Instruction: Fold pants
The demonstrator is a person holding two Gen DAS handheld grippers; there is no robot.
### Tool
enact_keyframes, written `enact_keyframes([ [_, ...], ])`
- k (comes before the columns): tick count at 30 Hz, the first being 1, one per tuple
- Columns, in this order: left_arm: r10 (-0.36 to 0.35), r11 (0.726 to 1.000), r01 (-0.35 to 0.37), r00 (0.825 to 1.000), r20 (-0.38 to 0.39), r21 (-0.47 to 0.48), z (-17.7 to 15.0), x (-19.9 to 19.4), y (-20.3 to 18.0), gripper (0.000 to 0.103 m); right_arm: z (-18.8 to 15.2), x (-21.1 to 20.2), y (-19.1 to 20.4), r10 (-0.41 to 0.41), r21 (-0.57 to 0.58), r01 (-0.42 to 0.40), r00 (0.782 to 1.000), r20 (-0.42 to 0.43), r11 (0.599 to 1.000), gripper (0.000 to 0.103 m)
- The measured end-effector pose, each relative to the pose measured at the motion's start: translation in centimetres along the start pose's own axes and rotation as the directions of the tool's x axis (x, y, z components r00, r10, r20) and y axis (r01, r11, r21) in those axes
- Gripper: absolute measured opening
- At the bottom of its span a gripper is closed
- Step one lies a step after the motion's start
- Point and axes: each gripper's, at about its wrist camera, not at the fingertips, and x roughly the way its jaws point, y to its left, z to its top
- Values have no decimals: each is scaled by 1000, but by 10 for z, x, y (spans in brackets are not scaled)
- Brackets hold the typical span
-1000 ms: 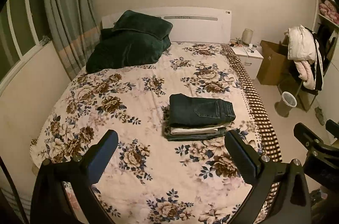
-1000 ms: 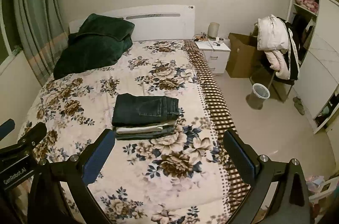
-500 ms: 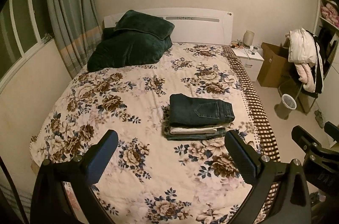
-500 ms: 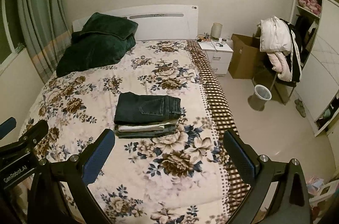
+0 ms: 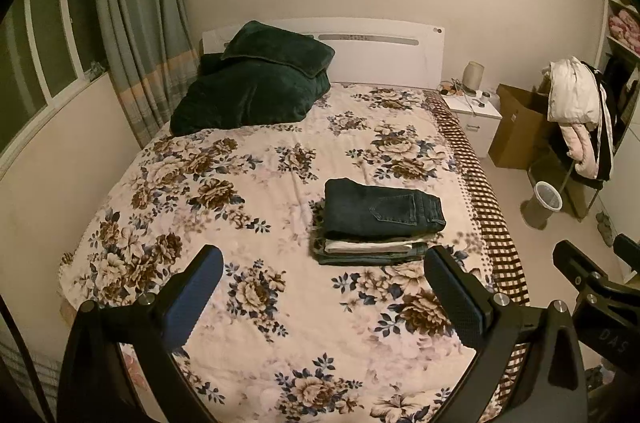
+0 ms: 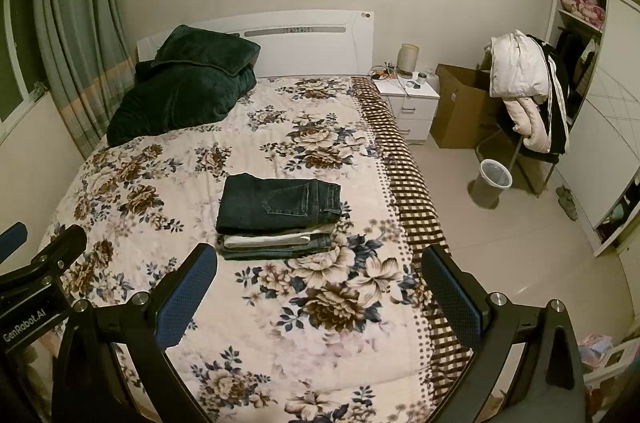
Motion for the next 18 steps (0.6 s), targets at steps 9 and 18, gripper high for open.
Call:
enact_keyframes([
  [9,9,1000,-9,1000,0,-6,-2,-2,0,103,-4,-4,3,12,1,-12,1000,-20,1000,103],
  [18,12,1000,-12,1000,1,-10,-3,-6,-1,103,-5,-6,4,15,6,-15,1000,-23,1000,103],
])
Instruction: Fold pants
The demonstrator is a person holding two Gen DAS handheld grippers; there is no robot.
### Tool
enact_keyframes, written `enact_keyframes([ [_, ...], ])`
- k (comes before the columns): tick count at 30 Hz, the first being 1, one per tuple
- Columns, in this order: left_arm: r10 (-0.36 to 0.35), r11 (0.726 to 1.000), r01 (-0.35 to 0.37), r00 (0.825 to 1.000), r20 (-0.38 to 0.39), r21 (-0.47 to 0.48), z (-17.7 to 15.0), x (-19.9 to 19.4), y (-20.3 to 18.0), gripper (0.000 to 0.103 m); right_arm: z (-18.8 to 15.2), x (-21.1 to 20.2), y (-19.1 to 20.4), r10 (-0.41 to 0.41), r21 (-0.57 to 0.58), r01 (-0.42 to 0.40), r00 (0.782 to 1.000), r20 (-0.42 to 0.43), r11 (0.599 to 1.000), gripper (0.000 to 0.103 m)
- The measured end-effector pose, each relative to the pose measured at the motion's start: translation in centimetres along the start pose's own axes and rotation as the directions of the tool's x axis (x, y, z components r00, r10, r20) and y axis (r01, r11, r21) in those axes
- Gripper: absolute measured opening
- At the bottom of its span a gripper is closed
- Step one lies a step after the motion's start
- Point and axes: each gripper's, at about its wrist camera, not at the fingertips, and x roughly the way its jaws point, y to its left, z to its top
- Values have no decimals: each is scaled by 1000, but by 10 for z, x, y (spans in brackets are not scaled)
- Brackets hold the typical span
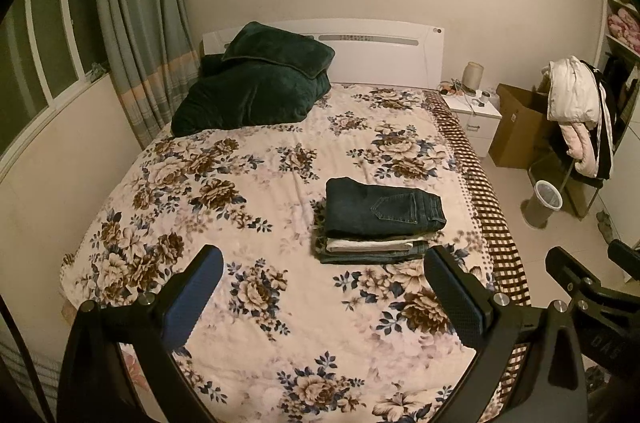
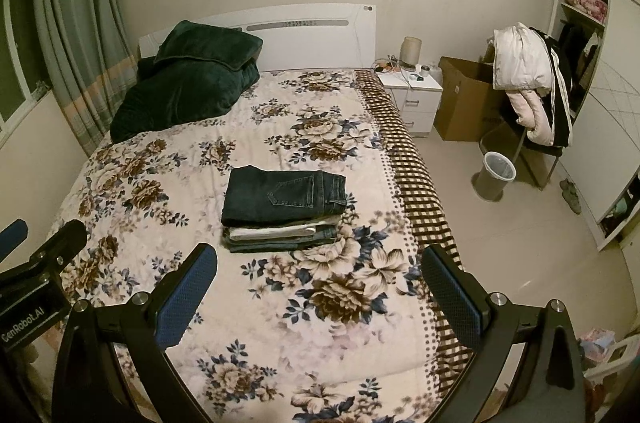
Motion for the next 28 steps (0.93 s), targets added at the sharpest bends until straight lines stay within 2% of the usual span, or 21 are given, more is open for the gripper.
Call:
enact_keyframes([
  [22,16,1000,-16,1000,-4,-5,-6,-8,-1,103,-3,-2,-3,2,6,-2,1000,-6,1000,103],
  [28,24,1000,-24,1000,20,-5,-6,-11,-2,103,-4,-3,-3,1,7,-1,1000,-7,1000,103],
])
